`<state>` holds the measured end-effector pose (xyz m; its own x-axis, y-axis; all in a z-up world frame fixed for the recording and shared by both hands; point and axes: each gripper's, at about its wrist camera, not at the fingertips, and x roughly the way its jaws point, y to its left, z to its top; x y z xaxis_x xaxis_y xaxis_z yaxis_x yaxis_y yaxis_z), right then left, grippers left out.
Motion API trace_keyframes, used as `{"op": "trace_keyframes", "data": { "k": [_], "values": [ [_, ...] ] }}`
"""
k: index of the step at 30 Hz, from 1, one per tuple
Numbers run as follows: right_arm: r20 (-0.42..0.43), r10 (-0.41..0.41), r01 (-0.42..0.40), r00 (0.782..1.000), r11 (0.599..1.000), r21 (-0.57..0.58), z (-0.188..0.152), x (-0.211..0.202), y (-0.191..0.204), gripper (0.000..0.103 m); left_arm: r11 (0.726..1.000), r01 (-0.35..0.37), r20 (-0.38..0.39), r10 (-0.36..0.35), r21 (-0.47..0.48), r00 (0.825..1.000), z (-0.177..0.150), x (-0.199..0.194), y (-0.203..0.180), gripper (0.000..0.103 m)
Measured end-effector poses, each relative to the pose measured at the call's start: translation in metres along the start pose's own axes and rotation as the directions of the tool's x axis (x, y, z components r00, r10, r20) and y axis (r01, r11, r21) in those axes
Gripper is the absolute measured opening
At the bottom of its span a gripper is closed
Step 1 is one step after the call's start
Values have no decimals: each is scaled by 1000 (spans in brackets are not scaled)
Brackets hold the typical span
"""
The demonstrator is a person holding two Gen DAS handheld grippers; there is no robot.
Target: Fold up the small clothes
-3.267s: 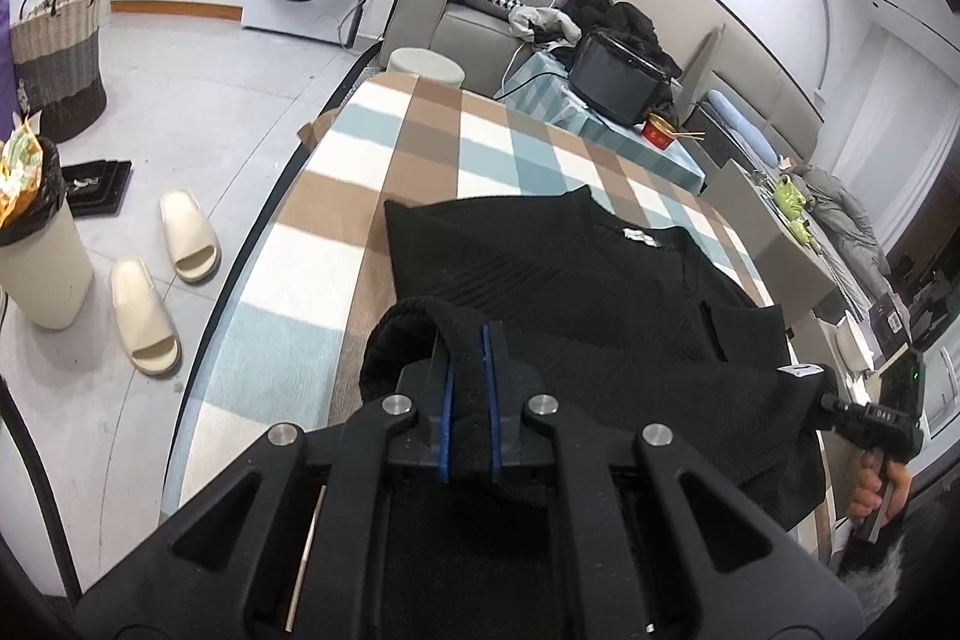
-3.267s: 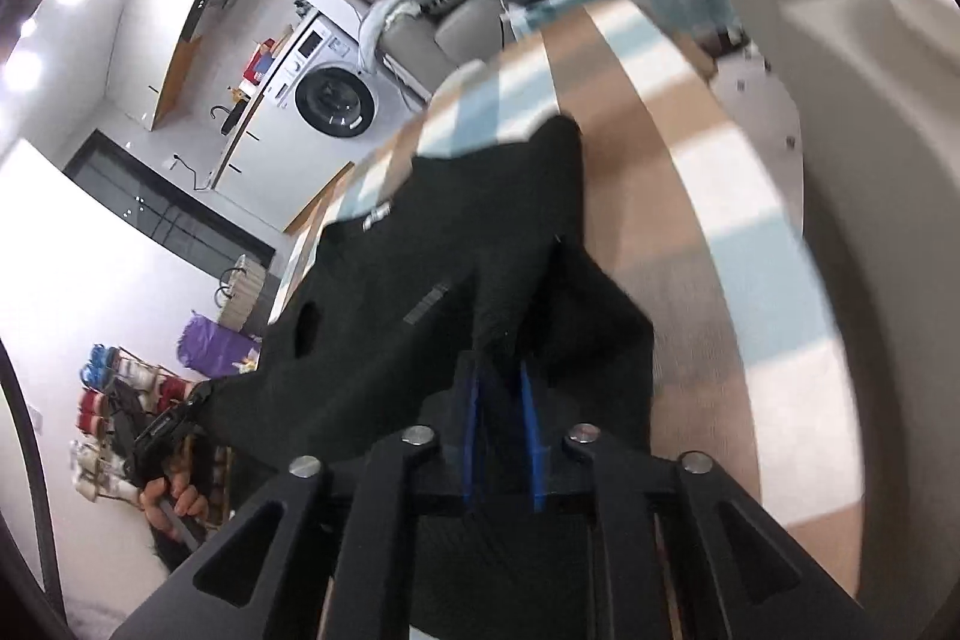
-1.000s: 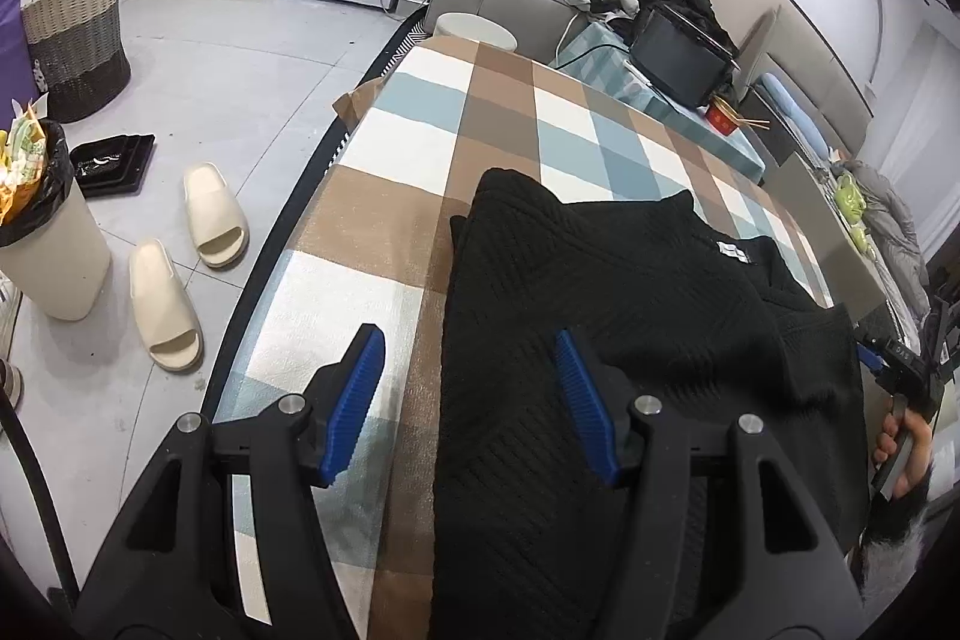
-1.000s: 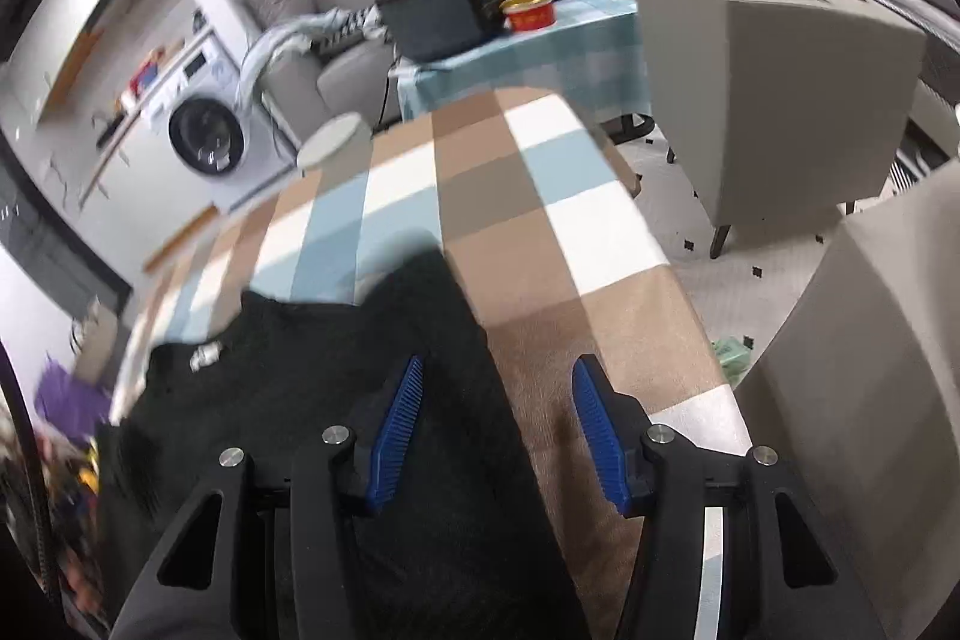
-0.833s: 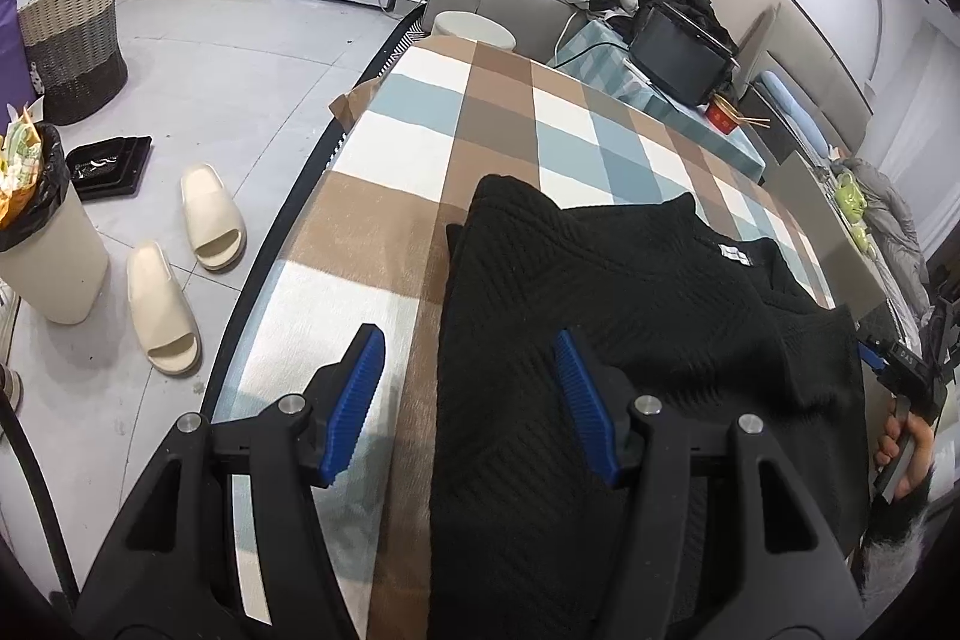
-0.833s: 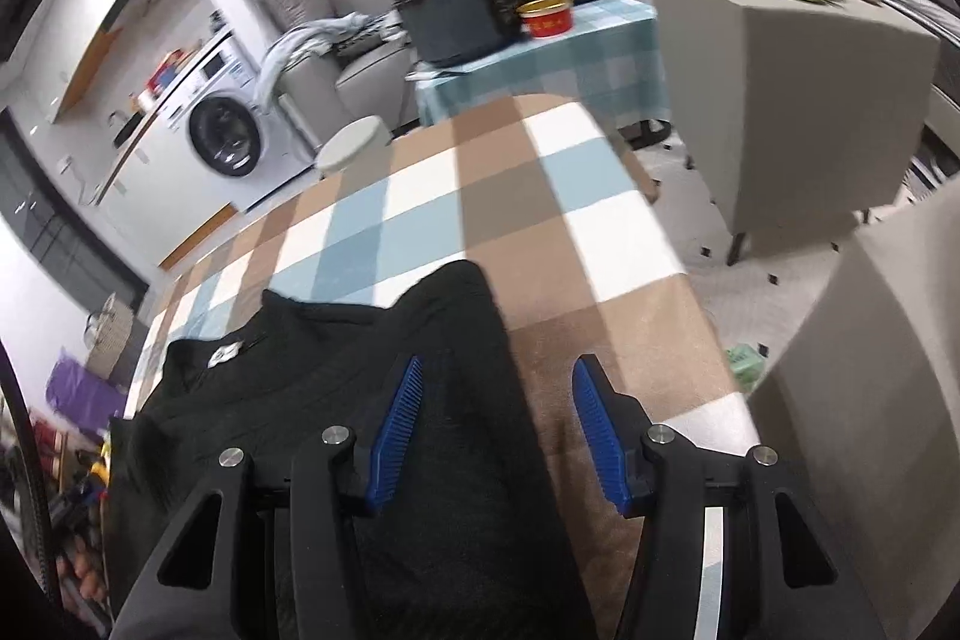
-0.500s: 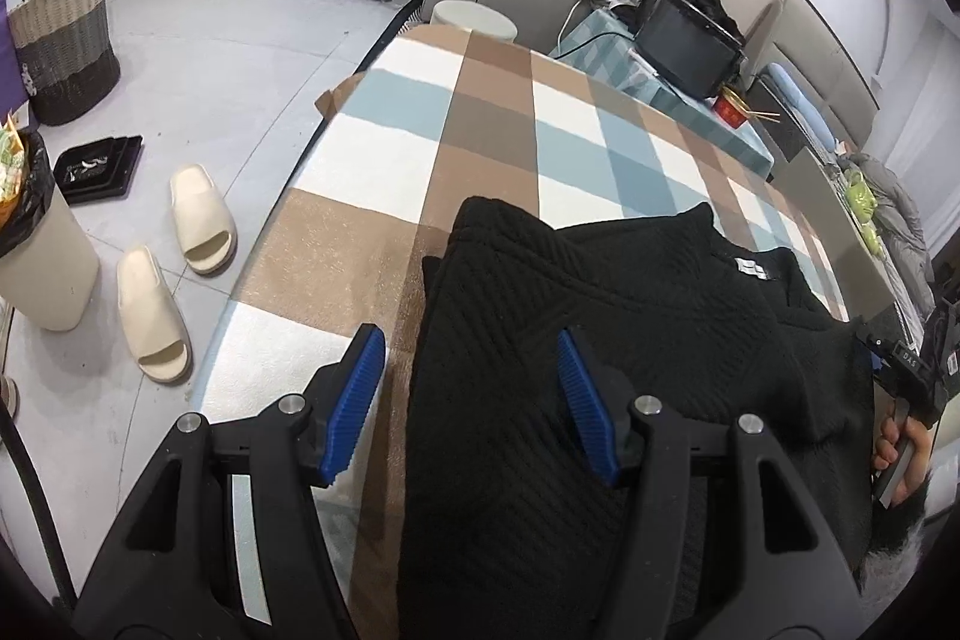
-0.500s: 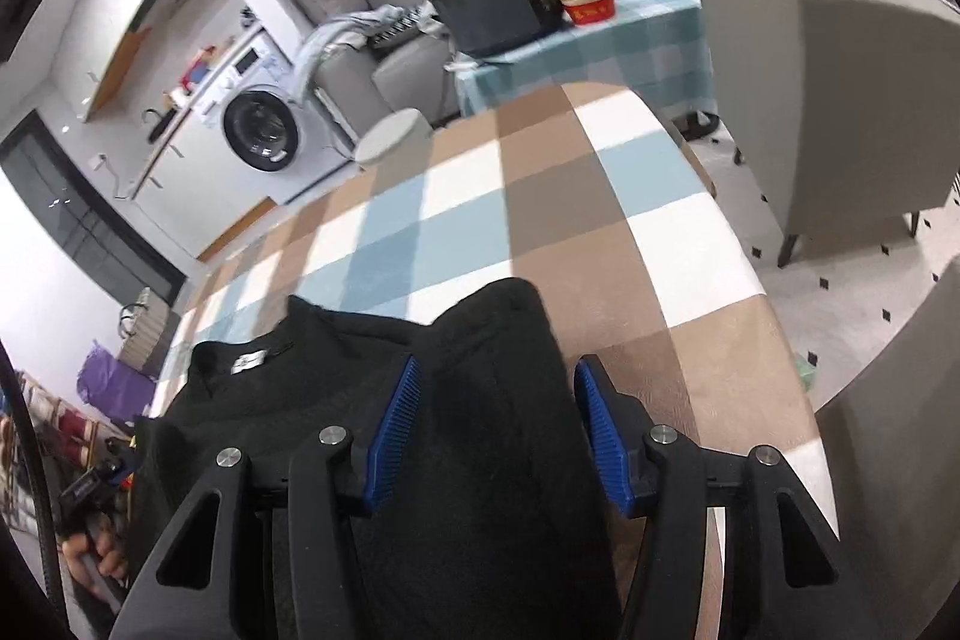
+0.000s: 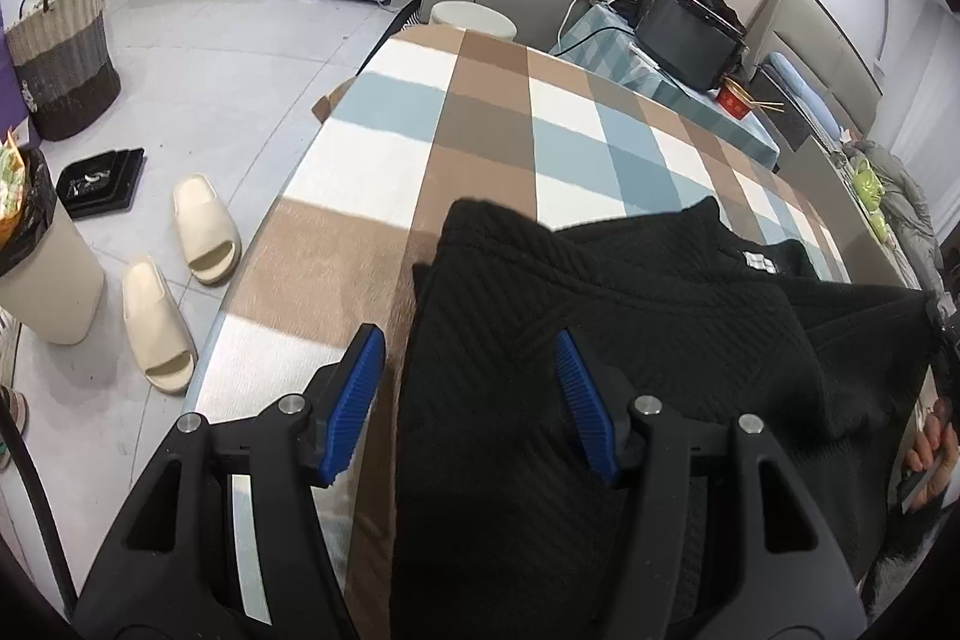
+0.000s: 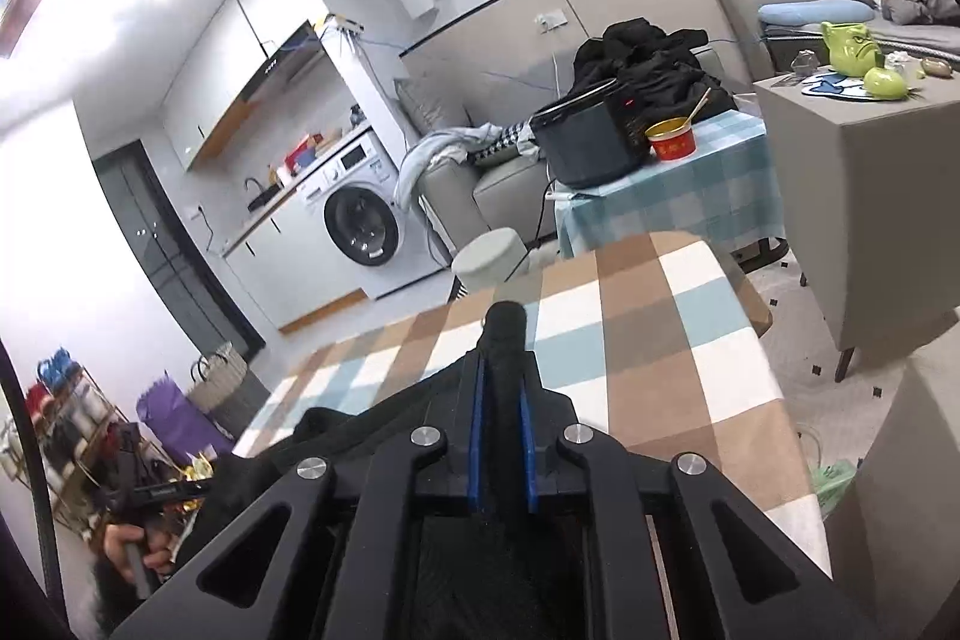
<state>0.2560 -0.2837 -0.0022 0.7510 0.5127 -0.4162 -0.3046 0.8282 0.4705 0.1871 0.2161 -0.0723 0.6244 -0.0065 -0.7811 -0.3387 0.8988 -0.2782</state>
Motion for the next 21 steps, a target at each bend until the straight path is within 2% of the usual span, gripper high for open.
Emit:
{"op": "trace_keyframes", "data": {
  "k": [2,3,4,6,7,10,13,15,17,19,21],
  "values": [
    [-6,-7,7,1000,1000,-10,0,-1,3,10,1000,-8,17,8,21,1000,3,1,-3,56],
    [-14,-7,6,1000,1000,-14,1,0,4,10,999,-15,25,15,31,1000,5,2,-5,53],
    [-24,-11,11,1000,1000,-20,0,2,6,10,999,-21,37,19,43,999,6,2,-7,41],
    [-38,-20,19,999,999,-30,-1,3,7,10,997,-37,46,34,69,998,8,4,-10,30],
    [-42,-23,21,999,999,-35,-2,2,8,10,996,-43,55,38,77,998,9,4,-10,18],
    [-45,-21,20,999,999,-32,-3,2,5,10,996,-30,70,24,84,997,9,1,-8,7],
    [-53,-29,27,998,999,-25,-4,3,2,10,998,-11,86,6,66,996,9,-6,-2,6],
    [-89,-54,51,995,998,-35,-5,8,1,11,999,-1,96,-4,49,995,8,-11,2,6],
    [-145,-103,99,984,994,-36,-6,18,-3,23,999,14,103,-17,35,994,7,-16,5,6],
    [-180,-142,138,973,990,-33,-9,28,-9,28,999,27,109,-30,28,994,7,-19,7,6],
    [-202,-147,144,968,989,-33,-10,36,-14,32,999,27,105,-29,25,994,7,-18,8,6]
  ]
}}
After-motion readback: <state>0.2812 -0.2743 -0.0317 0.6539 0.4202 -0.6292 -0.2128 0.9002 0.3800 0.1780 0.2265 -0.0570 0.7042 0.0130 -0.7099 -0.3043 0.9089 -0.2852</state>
